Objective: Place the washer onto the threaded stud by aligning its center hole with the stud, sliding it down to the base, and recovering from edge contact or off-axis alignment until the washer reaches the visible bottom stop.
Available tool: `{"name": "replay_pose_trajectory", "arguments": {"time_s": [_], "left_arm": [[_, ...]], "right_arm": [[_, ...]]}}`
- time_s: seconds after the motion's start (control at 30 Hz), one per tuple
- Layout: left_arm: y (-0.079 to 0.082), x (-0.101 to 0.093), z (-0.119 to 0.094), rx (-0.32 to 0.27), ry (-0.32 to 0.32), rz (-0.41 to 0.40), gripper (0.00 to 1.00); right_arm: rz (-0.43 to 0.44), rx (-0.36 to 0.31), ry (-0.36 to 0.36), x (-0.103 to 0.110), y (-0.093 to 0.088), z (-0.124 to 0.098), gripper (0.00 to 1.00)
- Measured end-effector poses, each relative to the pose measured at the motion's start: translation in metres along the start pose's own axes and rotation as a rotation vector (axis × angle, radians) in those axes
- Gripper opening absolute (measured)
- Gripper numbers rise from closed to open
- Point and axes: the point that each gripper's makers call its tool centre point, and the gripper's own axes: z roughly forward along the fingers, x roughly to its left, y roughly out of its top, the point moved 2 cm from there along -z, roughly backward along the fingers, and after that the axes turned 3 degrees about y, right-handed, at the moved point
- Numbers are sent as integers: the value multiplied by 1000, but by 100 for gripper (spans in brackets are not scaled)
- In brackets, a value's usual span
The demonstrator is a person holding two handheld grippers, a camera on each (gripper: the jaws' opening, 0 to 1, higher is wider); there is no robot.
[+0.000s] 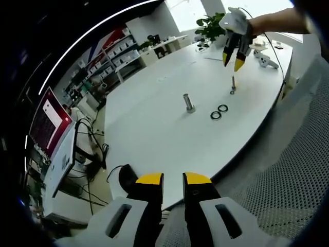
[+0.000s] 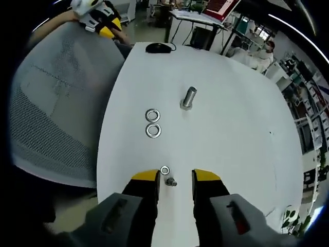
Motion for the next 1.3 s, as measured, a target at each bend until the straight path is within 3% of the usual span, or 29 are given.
{"name": "replay_pose_trajectory", "arguments": {"time_s": [0.4,0.7,0.87,1.0,1.13,1.3], "left_arm": [[1,1,0,-10,7,-1,13],[2,2,1,-11,4,3,13],[8,9,-2,-63,29,-26,12],[-1,5,3,-3,6,-20,12],[9,13,-2,-79,40,-59,12],[7,12,0,-60,25,-48,12]], "right_arm": [[-203,139,131,16,0,21,27],[-265,202,168,17,-2,36,26],[-273,242,197,18,-7,48,25],[-284,262,210,19,-8,55,24],[-301,286,218,18,-12,64,23],[-316,314,225,14,-18,72,23]]}}
